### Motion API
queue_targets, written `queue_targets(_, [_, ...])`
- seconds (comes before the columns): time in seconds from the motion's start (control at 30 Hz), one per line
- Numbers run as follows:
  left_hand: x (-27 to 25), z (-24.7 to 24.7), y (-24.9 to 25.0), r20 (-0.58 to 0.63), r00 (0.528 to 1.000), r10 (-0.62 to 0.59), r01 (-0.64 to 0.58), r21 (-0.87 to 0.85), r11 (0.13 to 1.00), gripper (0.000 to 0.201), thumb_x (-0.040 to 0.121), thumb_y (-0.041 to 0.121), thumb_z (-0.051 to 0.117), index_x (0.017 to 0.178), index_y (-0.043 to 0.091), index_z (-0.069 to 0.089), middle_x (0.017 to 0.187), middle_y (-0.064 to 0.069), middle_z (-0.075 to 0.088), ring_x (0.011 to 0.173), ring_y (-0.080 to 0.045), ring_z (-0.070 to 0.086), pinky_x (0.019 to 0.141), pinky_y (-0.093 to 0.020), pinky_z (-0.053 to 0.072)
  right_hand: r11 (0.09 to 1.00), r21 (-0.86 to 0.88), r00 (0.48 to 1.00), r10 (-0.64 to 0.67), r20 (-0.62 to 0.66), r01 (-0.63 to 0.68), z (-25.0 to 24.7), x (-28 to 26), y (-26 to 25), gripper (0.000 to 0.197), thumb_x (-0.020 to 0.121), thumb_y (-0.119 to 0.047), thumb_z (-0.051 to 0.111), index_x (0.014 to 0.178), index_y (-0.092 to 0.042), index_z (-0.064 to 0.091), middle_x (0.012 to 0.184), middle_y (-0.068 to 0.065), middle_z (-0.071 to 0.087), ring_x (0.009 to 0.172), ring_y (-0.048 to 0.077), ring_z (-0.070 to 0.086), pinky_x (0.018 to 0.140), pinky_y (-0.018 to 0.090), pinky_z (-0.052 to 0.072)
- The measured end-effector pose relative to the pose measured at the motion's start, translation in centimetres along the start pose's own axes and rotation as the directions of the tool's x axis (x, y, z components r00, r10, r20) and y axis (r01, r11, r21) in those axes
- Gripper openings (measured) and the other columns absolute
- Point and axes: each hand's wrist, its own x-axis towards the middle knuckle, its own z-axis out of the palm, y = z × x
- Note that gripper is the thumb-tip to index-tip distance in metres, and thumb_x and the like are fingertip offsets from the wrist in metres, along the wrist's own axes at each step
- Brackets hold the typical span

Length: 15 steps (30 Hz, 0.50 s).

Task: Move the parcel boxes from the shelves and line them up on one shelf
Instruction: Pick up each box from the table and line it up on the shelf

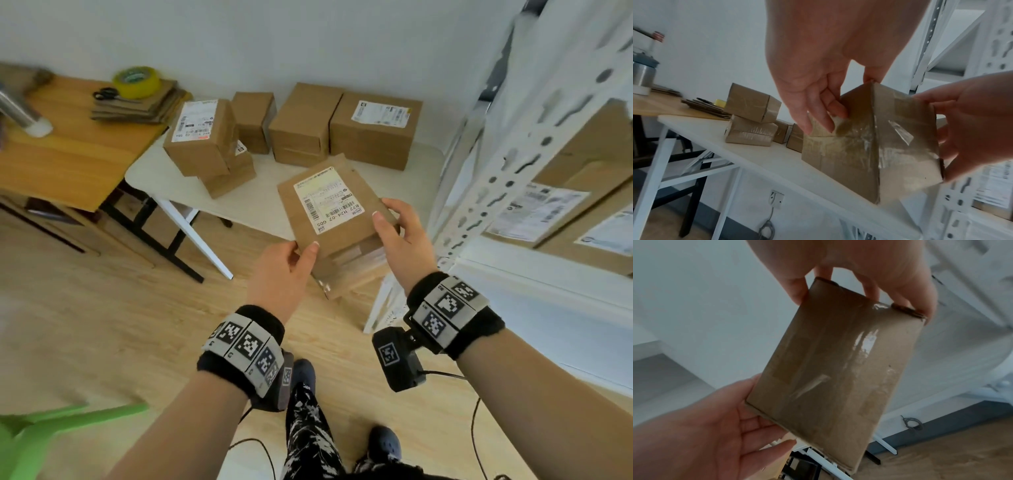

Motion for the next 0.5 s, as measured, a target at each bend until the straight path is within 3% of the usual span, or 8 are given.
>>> queue_targets(0.1, [-3.2, 0.9, 1.9, -0.070, 0.997, 0.023, -0.026, -0.045, 0.999, 0.022, 0.094, 0.037, 0.048, 0.082, 0.023, 0.060, 0.077, 0.009, 0.064, 0.070, 0.000, 0.059, 0.058, -0.009, 0.044, 0.997, 0.066, 0.999, 0.040, -0.003, -0.040, -2.6, -2.6, -0.2, 0.050, 0.086, -0.046, 0.057, 0.130, -0.027, 0.044, 0.118, -0.003, 0.052, 0.102, 0.011, 0.053, 0.087, 0.029, 0.045])
queue_targets(0.17, [-4.8, 1.4, 2.7, -0.102, 0.994, 0.033, -0.040, -0.063, 0.997, 0.023, 0.094, 0.037, 0.048, 0.089, 0.019, 0.063, 0.084, 0.005, 0.067, 0.077, -0.008, 0.063, 0.068, -0.022, 0.053, 0.989, 0.120, 0.995, 0.086, 0.044, -0.090, -4.2, -4.3, -0.3, 0.057, 0.086, -0.047, 0.057, 0.133, -0.019, 0.043, 0.112, -0.007, 0.055, 0.098, 0.010, 0.055, 0.081, 0.024, 0.043])
queue_targets(0.23, [-6.3, 1.7, 3.2, -0.111, 0.993, 0.031, -0.038, -0.063, 0.997, 0.026, 0.092, 0.041, 0.048, 0.094, 0.019, 0.064, 0.090, 0.002, 0.067, 0.082, -0.012, 0.063, 0.074, -0.033, 0.055, 0.983, 0.152, 0.992, 0.084, 0.093, -0.098, -5.5, -5.9, -0.3, 0.057, 0.084, -0.051, 0.057, 0.131, -0.020, 0.046, 0.111, -0.008, 0.059, 0.098, 0.009, 0.057, 0.084, 0.027, 0.046])
queue_targets(0.4, [-9.4, 1.7, 4.8, -0.025, 0.999, 0.032, -0.034, -0.062, 0.998, 0.017, 0.091, 0.035, 0.053, 0.095, 0.022, 0.063, 0.091, 0.008, 0.066, 0.084, -0.004, 0.062, 0.072, -0.019, 0.050, 0.958, 0.267, 0.991, 0.080, 0.111, -0.107, -8.2, -8.6, -0.6, 0.058, 0.077, -0.045, 0.069, 0.128, -0.028, 0.049, 0.114, -0.005, 0.061, 0.102, 0.014, 0.061, 0.089, 0.034, 0.052])
queue_targets(0.5, [-10.4, 1.1, 5.1, 0.130, 0.991, 0.040, -0.048, 0.053, 0.997, 0.027, 0.089, 0.042, 0.055, 0.103, 0.020, 0.063, 0.101, 0.007, 0.065, 0.092, -0.009, 0.061, 0.078, -0.025, 0.048, 0.977, 0.214, 0.999, 0.009, 0.031, -0.016, -9.8, -10.4, -1.0, 0.058, 0.072, -0.038, 0.076, 0.124, -0.031, 0.051, 0.109, -0.005, 0.062, 0.096, 0.012, 0.062, 0.082, 0.029, 0.053])
